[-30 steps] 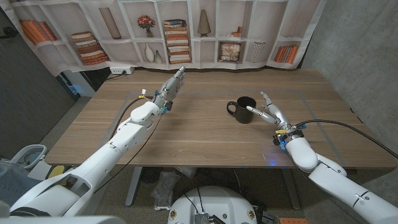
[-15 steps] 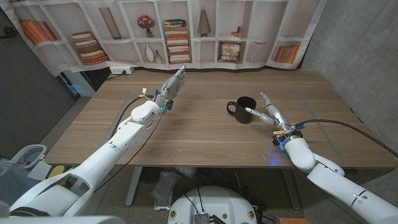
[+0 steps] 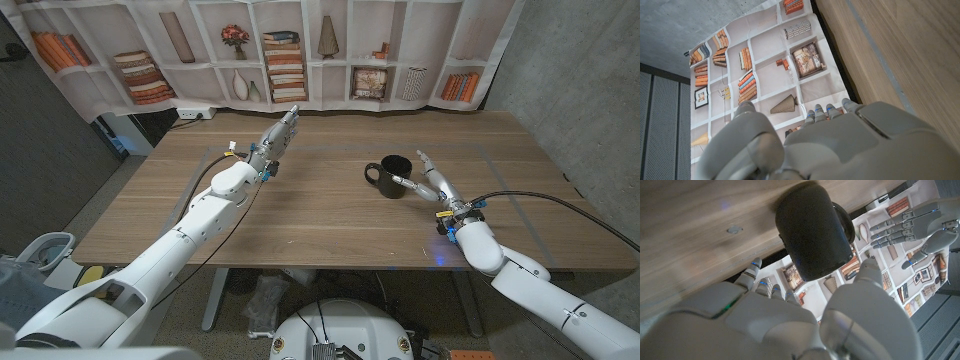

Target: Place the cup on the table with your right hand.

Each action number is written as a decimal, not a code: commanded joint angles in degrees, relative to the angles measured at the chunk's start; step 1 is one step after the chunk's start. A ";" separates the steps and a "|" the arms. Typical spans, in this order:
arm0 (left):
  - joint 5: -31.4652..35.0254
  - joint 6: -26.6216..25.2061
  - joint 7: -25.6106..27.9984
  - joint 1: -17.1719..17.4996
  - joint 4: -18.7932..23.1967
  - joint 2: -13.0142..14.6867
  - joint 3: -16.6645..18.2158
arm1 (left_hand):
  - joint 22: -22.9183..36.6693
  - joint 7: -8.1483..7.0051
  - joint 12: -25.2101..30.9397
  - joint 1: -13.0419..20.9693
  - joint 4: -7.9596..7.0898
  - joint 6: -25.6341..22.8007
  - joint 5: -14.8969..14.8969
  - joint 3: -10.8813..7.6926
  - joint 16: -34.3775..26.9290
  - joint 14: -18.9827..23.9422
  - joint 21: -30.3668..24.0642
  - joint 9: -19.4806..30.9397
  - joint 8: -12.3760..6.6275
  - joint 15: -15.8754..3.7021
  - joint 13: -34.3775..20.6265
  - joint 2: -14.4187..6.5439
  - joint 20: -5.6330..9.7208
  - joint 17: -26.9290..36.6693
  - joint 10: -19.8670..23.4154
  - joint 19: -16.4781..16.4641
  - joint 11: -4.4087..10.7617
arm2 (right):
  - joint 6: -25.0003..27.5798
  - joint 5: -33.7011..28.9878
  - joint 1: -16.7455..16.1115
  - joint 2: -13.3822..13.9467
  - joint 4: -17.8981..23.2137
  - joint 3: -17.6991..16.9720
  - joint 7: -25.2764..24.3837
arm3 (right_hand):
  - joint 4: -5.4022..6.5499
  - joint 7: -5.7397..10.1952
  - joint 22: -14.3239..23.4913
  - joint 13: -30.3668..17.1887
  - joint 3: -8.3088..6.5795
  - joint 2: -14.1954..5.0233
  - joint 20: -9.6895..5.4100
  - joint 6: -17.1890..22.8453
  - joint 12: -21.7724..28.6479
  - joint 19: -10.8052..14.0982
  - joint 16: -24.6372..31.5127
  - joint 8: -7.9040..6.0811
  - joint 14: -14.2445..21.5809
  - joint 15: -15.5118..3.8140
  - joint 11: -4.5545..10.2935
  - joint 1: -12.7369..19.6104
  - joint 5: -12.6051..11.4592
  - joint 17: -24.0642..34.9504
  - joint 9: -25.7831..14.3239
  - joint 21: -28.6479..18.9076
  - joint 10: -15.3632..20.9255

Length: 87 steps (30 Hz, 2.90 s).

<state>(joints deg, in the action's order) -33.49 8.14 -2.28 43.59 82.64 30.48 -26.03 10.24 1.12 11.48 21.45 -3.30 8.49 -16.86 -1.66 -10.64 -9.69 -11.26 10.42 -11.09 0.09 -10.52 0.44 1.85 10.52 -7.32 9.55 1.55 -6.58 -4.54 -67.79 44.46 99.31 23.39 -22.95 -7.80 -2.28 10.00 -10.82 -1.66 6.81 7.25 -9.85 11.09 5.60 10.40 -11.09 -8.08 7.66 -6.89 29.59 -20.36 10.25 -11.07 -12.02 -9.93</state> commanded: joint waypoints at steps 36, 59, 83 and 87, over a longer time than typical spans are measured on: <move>-0.34 0.09 0.06 0.09 -0.43 -0.16 0.21 | 0.21 -0.05 0.17 0.52 -0.11 0.06 0.18 0.84 -0.14 -1.48 -0.20 0.18 -0.08 -0.01 -0.18 -0.22 0.94 0.11 -0.28 2.44 0.26 | -4.12 -0.28 5.96 -3.20 -6.90 4.59 0.79 | -0.57 -1.05 0.09 -0.11 0.43 -0.95 0.42 -8.55 1.83 2.73 0.94 -0.91 2.56 -1.37 0.60 4.28 -1.69 0.09 -0.05 0.13 -2.55; -0.36 -0.41 0.20 0.25 -0.42 -0.25 -0.04 | 0.22 -0.01 0.14 0.60 -0.14 -0.05 0.28 1.07 -0.16 -1.47 -0.22 0.19 -0.11 0.03 -0.19 -0.38 0.97 0.11 -0.35 2.48 0.29 | -3.22 0.92 6.95 -2.79 -6.36 5.00 3.61 | 0.03 -0.15 0.12 -0.08 1.42 -0.76 0.78 -5.46 2.76 4.76 1.13 -1.60 4.70 -1.91 1.83 4.71 -2.43 0.10 0.00 0.01 0.98; -0.68 -0.33 0.17 0.61 -0.40 0.14 0.35 | 0.22 -0.04 0.14 0.68 -0.16 -0.15 0.36 1.27 -0.18 -1.42 -0.23 0.19 -0.14 -0.04 -0.19 -0.50 0.95 0.11 -0.38 2.54 0.25 | -2.56 -1.36 6.40 -5.58 -7.28 5.31 -2.50 | 0.40 5.65 0.24 -1.04 2.29 -3.25 1.64 13.27 10.10 5.65 1.11 -6.32 10.12 -4.03 5.81 9.88 -4.81 0.14 -0.47 0.68 22.46; -0.74 -0.16 0.00 0.49 -0.79 0.04 0.37 | 0.22 -0.04 0.15 0.68 -0.16 -0.14 0.37 1.30 -0.18 -1.41 -0.24 0.19 -0.13 -0.04 -0.19 -0.51 0.93 0.11 -0.35 2.53 0.29 | -1.82 -1.88 6.34 -5.82 -7.17 5.43 -3.24 | 0.39 6.97 0.27 -1.07 2.30 -3.91 1.49 18.83 10.99 6.24 1.27 -8.03 12.11 -4.98 6.46 11.11 -5.15 0.15 -0.77 0.62 25.26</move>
<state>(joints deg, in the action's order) -34.07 7.66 -1.89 44.27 82.62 30.63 -25.75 10.24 1.13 11.48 21.68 -3.38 8.49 -16.43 -0.64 -10.64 -9.69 -11.26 10.53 -11.09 0.09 -10.53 0.22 1.85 10.52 -7.32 9.55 1.54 -9.46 -5.20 -61.18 39.65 92.32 28.62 -23.71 -7.25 3.88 10.00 -11.61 0.34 3.17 8.80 5.20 21.52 11.23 11.25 -17.84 2.81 2.97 -0.90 39.31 -25.02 10.28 -11.51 -11.27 13.67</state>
